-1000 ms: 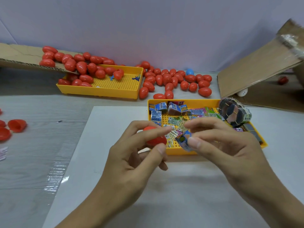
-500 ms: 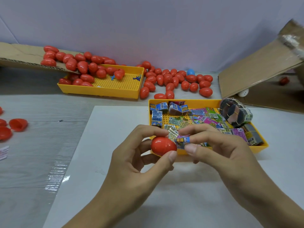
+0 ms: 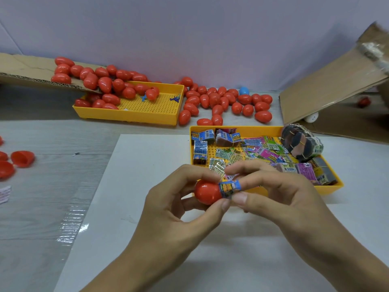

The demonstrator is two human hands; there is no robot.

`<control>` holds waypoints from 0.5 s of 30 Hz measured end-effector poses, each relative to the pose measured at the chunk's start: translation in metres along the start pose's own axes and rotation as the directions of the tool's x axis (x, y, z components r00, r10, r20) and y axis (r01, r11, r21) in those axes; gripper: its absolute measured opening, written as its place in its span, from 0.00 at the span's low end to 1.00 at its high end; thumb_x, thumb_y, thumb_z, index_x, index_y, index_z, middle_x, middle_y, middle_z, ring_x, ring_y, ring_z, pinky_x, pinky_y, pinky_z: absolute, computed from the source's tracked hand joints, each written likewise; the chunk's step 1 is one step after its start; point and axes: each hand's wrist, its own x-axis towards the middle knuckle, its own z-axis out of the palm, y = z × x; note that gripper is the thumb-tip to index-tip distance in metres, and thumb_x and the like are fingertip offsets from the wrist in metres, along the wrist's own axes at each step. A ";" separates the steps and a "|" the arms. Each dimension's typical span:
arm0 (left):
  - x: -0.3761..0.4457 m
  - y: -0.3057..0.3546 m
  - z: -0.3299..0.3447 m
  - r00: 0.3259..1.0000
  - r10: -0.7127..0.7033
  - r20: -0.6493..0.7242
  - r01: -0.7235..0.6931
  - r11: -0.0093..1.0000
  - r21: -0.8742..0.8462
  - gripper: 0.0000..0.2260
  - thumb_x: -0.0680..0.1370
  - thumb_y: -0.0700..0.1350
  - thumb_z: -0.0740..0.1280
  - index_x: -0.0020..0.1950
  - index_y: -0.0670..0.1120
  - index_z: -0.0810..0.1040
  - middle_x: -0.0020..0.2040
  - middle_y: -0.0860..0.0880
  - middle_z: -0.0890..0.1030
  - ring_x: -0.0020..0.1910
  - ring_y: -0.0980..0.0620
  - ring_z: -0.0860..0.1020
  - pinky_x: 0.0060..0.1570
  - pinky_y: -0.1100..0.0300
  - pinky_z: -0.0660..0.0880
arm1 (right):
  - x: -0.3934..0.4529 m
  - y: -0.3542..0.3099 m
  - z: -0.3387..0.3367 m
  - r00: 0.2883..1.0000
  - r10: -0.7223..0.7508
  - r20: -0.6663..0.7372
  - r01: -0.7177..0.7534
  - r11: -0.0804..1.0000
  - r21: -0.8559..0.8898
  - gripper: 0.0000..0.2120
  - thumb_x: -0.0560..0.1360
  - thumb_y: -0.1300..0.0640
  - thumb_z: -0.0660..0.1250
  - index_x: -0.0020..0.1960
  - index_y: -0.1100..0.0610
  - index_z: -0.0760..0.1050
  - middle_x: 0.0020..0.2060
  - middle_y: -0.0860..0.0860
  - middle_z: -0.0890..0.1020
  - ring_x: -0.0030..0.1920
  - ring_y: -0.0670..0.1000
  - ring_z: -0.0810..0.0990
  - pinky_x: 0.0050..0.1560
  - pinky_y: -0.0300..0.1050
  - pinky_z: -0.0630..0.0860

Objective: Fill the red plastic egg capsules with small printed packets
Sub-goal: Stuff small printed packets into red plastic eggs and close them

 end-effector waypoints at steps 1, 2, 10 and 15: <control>0.000 0.000 0.000 1.000 0.009 -0.002 -0.009 1.000 0.015 0.11 0.72 0.40 0.74 0.53 0.47 0.80 0.49 0.50 0.82 0.45 0.45 0.82 0.39 0.52 0.82 | 0.000 -0.001 0.000 1.000 0.004 0.006 -0.004 1.000 0.003 0.03 0.64 0.59 0.75 0.37 0.57 0.85 0.50 0.47 0.83 0.49 0.45 0.83 0.40 0.37 0.78; 0.000 0.000 0.000 1.000 0.022 -0.005 -0.022 0.999 0.032 0.10 0.72 0.40 0.73 0.52 0.47 0.80 0.48 0.49 0.82 0.45 0.44 0.82 0.38 0.52 0.82 | 0.000 -0.002 0.001 1.000 0.003 0.014 -0.003 1.000 0.004 0.04 0.64 0.57 0.76 0.37 0.56 0.85 0.50 0.47 0.83 0.49 0.44 0.83 0.40 0.36 0.77; -0.002 0.002 0.001 0.992 0.120 0.025 -0.122 0.979 0.160 0.11 0.71 0.38 0.72 0.52 0.45 0.80 0.47 0.48 0.80 0.44 0.46 0.80 0.38 0.63 0.77 | 0.001 0.000 0.004 0.999 0.025 -0.040 -0.025 1.000 0.001 0.05 0.62 0.52 0.77 0.31 0.53 0.84 0.49 0.48 0.84 0.50 0.44 0.82 0.40 0.35 0.77; -0.002 0.002 0.002 0.997 0.077 0.006 -0.077 0.990 0.115 0.12 0.71 0.39 0.73 0.54 0.43 0.80 0.49 0.48 0.79 0.46 0.45 0.81 0.40 0.63 0.79 | 0.000 0.001 0.006 0.998 0.013 -0.053 -0.012 1.000 0.012 0.08 0.62 0.47 0.75 0.29 0.50 0.83 0.49 0.48 0.84 0.49 0.45 0.82 0.44 0.38 0.78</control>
